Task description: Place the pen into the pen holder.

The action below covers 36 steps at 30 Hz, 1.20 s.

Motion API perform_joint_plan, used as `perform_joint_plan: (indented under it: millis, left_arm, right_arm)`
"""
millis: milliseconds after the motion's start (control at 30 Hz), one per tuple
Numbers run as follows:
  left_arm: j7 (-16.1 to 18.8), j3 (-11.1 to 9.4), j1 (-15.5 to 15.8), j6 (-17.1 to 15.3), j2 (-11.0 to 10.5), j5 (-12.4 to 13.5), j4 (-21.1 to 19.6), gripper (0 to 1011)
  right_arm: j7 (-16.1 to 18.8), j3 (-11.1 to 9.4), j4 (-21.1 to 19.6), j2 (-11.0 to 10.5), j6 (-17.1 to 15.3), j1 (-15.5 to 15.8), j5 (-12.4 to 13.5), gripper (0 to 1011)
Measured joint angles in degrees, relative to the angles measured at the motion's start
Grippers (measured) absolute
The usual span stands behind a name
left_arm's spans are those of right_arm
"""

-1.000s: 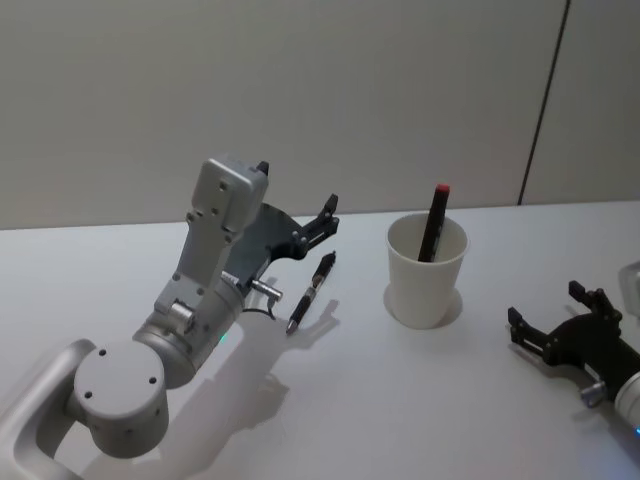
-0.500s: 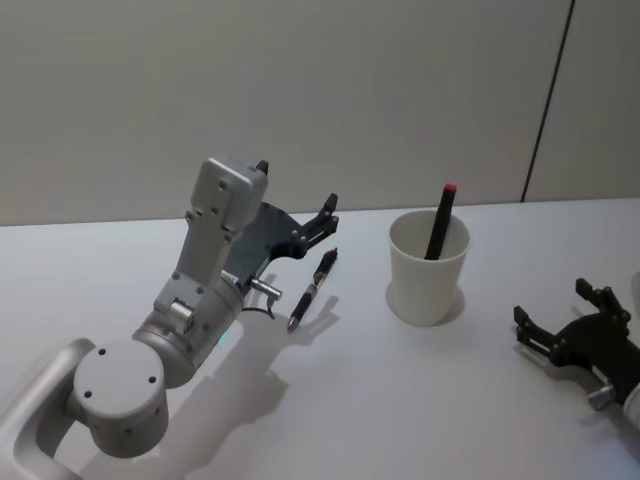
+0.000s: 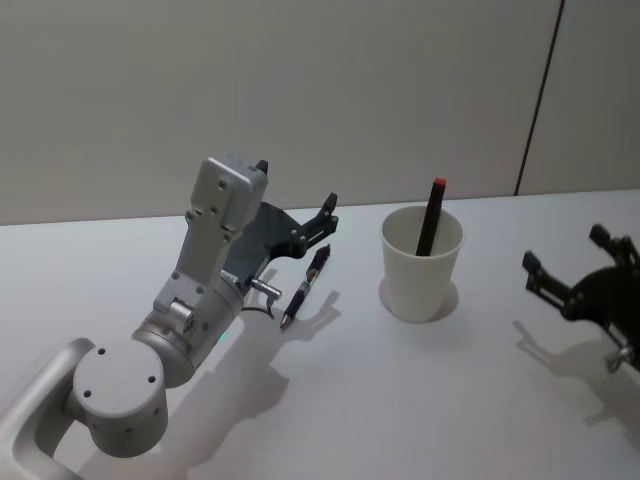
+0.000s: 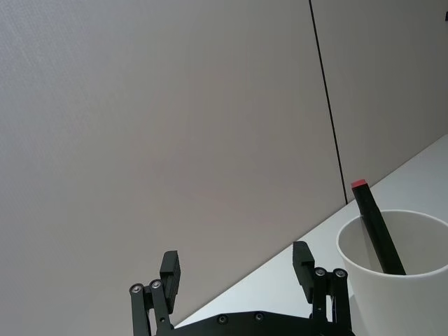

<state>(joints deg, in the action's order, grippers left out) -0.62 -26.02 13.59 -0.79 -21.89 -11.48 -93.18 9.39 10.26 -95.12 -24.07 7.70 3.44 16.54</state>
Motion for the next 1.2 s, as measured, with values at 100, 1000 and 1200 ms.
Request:
perform_joint_plan:
  millis: [100, 1000, 1200]
  left_arm:
    - [0.0, 0.0, 0.0, 0.0, 0.0, 0.0, 0.0, 1001]
    - [0.0, 0.0, 0.0, 0.0, 0.0, 0.0, 0.0, 1001]
    - [0.0, 0.0, 0.0, 0.0, 0.0, 0.0, 0.0, 1001]
  right_arm:
    - [0.41, -0.5, -1.42, -0.17, 1.49, -0.03, 1.87, 1001]
    - [3.86, -2.87, -7.39, -0.64, 5.17, -0.76, 11.36, 1001]
    - [4.1, -2.8, -7.31, -1.06, 1.75, -0.22, 10.19, 1001]
